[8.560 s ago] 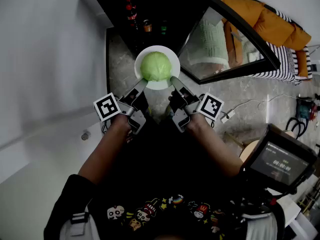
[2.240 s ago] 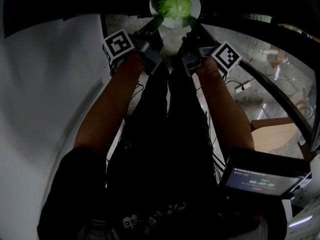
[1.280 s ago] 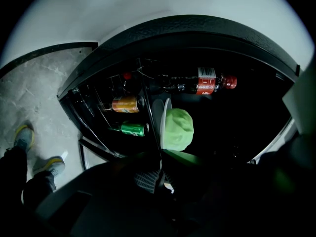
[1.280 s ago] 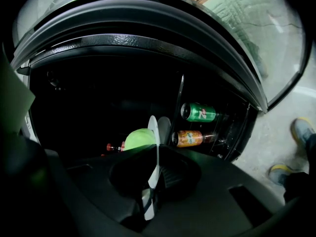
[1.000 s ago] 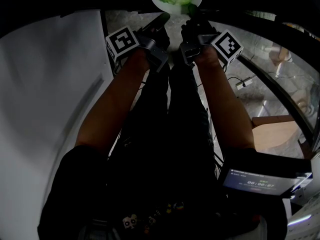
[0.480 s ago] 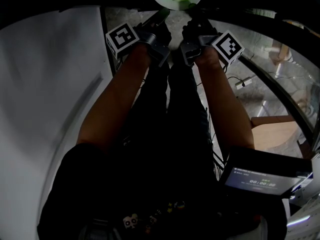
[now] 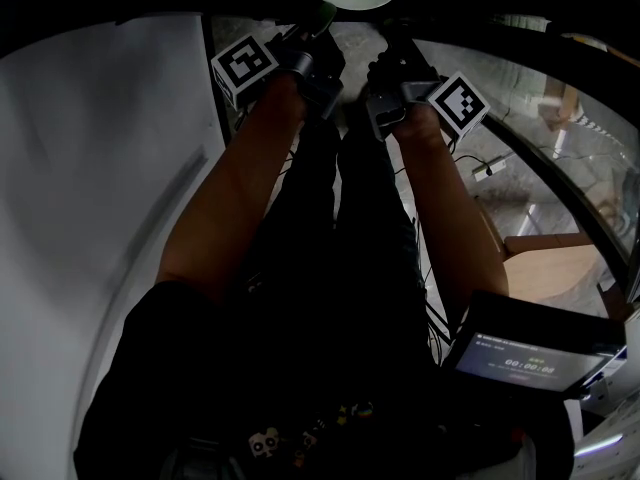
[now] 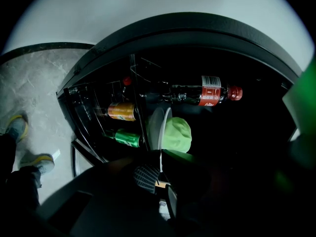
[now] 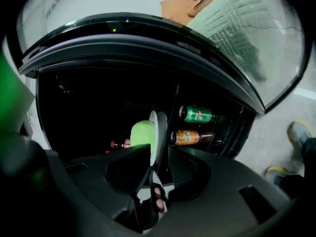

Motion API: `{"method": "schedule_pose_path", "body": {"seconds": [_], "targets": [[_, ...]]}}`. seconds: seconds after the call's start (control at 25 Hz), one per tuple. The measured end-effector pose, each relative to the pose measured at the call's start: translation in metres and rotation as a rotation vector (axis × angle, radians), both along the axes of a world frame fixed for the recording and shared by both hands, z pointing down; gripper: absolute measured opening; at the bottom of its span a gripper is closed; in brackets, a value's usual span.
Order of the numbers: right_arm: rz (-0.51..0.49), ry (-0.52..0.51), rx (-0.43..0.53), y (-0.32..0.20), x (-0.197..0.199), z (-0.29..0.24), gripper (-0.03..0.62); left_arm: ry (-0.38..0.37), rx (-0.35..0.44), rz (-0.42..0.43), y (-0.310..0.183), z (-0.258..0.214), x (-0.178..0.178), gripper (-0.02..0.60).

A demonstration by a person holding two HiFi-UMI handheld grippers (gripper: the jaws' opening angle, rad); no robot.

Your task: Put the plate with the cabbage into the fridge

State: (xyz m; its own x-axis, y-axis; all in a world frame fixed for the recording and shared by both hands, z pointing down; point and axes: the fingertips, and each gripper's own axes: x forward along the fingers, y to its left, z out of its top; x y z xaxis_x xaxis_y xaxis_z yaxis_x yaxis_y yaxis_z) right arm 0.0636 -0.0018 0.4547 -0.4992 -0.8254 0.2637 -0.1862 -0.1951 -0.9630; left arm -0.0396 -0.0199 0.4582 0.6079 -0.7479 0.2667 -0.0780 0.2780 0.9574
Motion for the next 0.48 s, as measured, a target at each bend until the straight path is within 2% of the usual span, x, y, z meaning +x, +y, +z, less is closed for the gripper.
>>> {"method": "schedule_pose_path", "body": {"seconds": [0.16, 0.36, 0.48], "targets": [[0.003, -0.003, -0.013, -0.002, -0.001, -0.004, 0.095, -0.003, -0.024, -0.027, -0.009, -0.006, 0.0, 0.012], [0.004, -0.01, -0.026, -0.001, 0.0, -0.005, 0.095, 0.0, -0.087, -0.102, -0.018, -0.007, 0.0, 0.012], [0.007, -0.005, -0.025, -0.005, 0.004, -0.004, 0.095, -0.001, -0.093, -0.119, -0.031, -0.009, 0.004, 0.012]]}}
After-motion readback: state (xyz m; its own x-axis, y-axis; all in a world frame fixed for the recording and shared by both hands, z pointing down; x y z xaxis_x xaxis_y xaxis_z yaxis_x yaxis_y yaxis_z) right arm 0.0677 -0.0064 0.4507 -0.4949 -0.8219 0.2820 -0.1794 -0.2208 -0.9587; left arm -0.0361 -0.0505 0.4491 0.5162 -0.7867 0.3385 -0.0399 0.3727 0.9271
